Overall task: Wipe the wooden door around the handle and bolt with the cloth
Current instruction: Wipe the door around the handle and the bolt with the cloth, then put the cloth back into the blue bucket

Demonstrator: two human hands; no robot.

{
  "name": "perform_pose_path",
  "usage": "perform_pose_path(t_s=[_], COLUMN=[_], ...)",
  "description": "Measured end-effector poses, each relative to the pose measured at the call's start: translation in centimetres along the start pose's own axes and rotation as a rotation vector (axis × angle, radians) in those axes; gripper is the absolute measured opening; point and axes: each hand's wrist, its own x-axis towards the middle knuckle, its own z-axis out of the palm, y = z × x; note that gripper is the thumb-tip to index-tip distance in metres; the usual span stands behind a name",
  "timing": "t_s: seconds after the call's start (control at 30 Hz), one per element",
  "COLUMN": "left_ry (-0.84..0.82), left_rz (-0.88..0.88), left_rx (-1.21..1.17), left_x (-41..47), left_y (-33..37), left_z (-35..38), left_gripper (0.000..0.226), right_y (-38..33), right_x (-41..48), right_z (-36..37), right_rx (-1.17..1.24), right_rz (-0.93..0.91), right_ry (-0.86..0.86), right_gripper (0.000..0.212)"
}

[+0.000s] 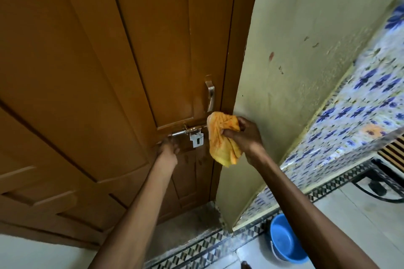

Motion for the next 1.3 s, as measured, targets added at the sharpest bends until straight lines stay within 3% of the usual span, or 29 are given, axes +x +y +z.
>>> perform_pose_path(t_s=[0.1,0.2,0.3,0.33,0.43,0.53,0.63,0.7,0.83,0.97,1.07,1.17,1.3], left_ry=[-0.150,-0.346,-0.507,-0.515,-0.422,-0.342,-0.281,-0.237,-0.236,-0.146,-0.080,-0.100,-0.161], left_rz=[0.011,0.078,-0.058,-0.098,-0.047,-0.020,-0.023,-0.015,-0.035,0.067,0.137,0.084,-0.071], left_rx=[0.172,0.492,0.609,0.595,0.556,0.483,0.427,0.389,0.454,0.568,0.667,0.768,0.805], left_x=[-2.8,-6.6,-9.7,-10.6,-14.0,-17.0,-19.2,-20.6,-22.3,-23.3,-22.5,-19.2,-12.1], left_y=[-2.2,-7.0,-13.0,-15.1,-20.5,-25.8,-31.5,-34.5,-39.7,-42.0,-43.9,-48.1,-56.0], left_z=[0.0,-1.3,-1.5,-1.2,0.7,3.5,6.6,8.4,11.3,14.1,16.0,17.0,16.9], left_gripper=[0.018,0.048,0.094,0.096,0.043,0.027,0.026,0.028,0.075,0.063,0.053,0.050,0.046], right_y=[2.0,4.7,8.6,10.3,15.0,18.8,22.9,24.5,25.8,27.1,29.2,34.1,43.1], right_x=[-4.7,-8.7,-11.4,-12.0,-13.4,-14.8,-15.9,-16.4,-16.2,-15.9,-16.2,-15.3,-12.5], right_z=[-2.8,-5.7,-8.6,-9.8,-14.4,-20.2,-25.9,-28.8,-33.0,-34.6,-34.7,-34.3,-34.7], right_rx=[0.319,0.538,0.666,0.673,0.665,0.608,0.549,0.554,0.676,0.791,0.702,0.513,0.360], right_rz=[0.234,0.496,0.676,0.696,0.744,0.799,0.845,0.856,0.897,0.882,0.892,0.915,0.903], right_ry=[-0.191,-0.334,-0.393,-0.384,-0.369,-0.404,-0.467,-0.428,-0.335,-0.302,-0.350,-0.270,-0.135], right_gripper=[0.050,0.028,0.034,0.039,0.055,0.051,0.062,0.056,0.032,0.040,0.043,0.054,0.050])
